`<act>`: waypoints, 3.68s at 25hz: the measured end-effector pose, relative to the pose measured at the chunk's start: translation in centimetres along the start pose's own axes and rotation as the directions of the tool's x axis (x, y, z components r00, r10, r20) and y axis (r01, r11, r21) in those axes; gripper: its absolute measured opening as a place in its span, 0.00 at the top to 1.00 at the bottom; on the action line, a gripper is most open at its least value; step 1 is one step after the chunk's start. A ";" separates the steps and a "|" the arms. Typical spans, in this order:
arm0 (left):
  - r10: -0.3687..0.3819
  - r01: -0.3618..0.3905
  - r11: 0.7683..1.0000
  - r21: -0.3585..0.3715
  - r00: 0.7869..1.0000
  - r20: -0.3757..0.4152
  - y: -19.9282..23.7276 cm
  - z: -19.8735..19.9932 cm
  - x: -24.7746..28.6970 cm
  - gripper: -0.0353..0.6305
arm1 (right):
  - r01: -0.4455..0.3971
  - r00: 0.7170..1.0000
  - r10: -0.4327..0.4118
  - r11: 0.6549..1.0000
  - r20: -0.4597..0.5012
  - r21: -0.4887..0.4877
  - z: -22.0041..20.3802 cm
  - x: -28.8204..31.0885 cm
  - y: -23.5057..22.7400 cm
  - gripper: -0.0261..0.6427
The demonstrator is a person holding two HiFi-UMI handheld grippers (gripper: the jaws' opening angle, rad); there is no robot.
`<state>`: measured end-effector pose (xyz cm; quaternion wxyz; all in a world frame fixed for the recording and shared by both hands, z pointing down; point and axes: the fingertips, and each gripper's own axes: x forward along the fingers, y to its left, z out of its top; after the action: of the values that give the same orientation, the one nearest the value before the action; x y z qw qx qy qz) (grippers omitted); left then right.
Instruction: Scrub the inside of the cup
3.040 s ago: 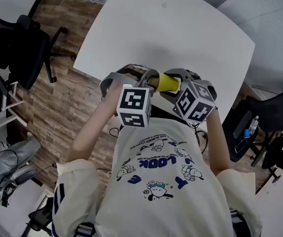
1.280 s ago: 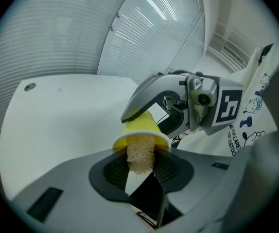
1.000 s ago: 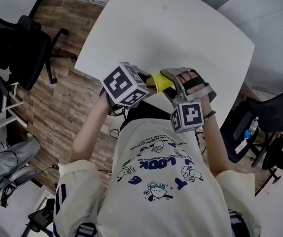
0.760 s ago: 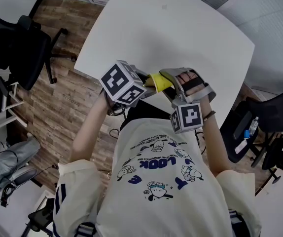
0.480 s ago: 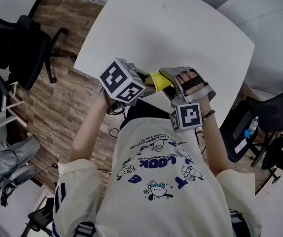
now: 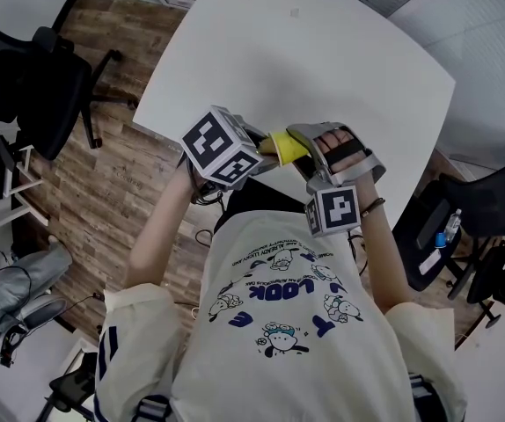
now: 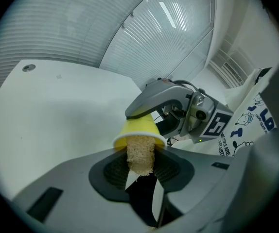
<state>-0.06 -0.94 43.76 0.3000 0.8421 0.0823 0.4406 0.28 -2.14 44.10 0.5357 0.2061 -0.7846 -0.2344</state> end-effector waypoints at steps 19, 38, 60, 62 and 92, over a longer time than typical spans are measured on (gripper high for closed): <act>0.165 -0.156 0.986 -0.059 0.964 0.208 2.3 1.2 -4.0 0.72 | 0.125 0.992 -0.126 0.917 -0.022 0.380 -4.5 -2.1 -3.4 0.58; 0.363 -0.354 0.926 -0.132 0.734 0.574 0.8 8.5 -10.7 0.72 | -0.539 0.583 -0.701 0.045 0.411 0.841 -3.3 -10.5 -13.5 0.58; 0.679 -0.851 0.505 0.147 0.496 0.541 -1.1 12.0 -12.6 0.72 | -0.564 0.504 -0.795 -0.008 0.336 0.826 -2.5 -12.2 -16.4 0.58; 0.678 -0.850 0.501 0.162 0.502 0.537 -1.1 12.1 -12.3 0.72 | -0.555 0.505 -0.801 -0.016 0.321 0.832 -2.9 -12.3 -16.5 0.58; 0.680 -0.850 0.502 0.159 0.501 0.535 -1.4 11.9 -12.9 0.73 | -0.523 0.548 -0.779 -0.034 0.305 0.852 -3.0 -11.6 -15.7 0.58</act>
<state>1.82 -10.14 28.81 -0.1046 0.8989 -0.2846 0.3162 8.18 -8.51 27.19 -0.2558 0.4757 -0.7960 0.2731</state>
